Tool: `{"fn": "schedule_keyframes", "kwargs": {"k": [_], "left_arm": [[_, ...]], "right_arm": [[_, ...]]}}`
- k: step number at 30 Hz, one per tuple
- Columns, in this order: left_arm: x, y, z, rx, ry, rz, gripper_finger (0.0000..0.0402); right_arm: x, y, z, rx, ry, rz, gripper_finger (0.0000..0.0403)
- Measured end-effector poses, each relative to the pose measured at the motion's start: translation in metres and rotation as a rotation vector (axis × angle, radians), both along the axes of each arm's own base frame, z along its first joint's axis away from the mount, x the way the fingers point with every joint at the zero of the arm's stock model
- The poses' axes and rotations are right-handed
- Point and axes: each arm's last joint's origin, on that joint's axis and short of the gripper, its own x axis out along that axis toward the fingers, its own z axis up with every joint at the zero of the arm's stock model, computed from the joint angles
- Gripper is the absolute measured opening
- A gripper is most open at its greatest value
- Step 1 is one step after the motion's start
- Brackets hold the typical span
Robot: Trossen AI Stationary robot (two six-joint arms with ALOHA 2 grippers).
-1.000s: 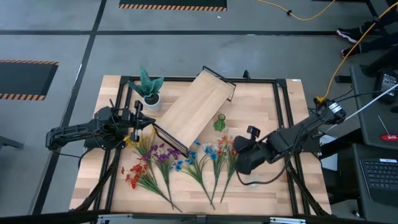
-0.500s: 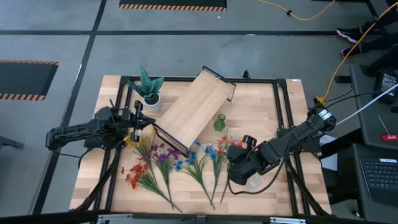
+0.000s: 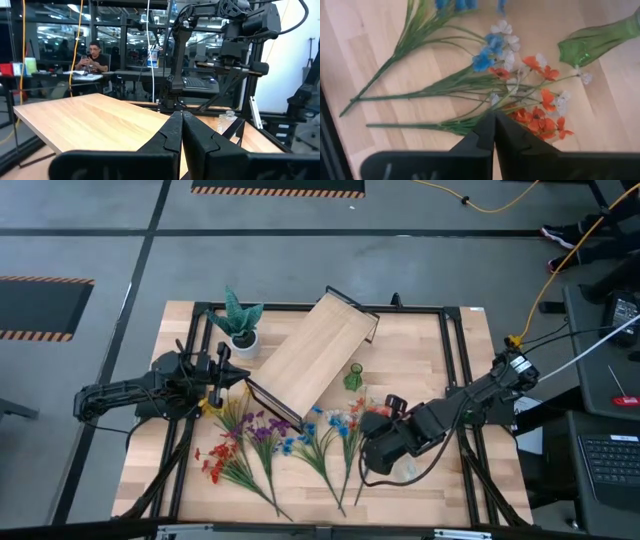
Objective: Pick and place flowers into a vace then onto a shelf
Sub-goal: Put the orange flowers into the green vase
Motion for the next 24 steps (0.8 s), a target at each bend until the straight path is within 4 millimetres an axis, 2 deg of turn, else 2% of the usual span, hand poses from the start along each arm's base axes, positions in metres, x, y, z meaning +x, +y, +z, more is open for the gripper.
{"fn": "schedule_keyframes", "kwargs": {"k": [10, 15, 24], "left_arm": [[0.0, 0.0, 0.0, 0.067, 0.011, 0.014, 0.0006], [-0.003, -0.001, 0.011, 0.176, -0.029, 0.035, 0.0006], [-0.003, -0.001, 0.01, 0.172, -0.001, 0.032, 0.0006]], "right_arm": [[0.015, -0.008, 0.003, 0.037, -0.09, -0.005, 0.0014], [0.017, -0.008, 0.004, 0.063, -0.107, -0.029, 0.0014], [0.018, -0.007, 0.004, 0.077, -0.117, -0.051, 0.0014]]}}
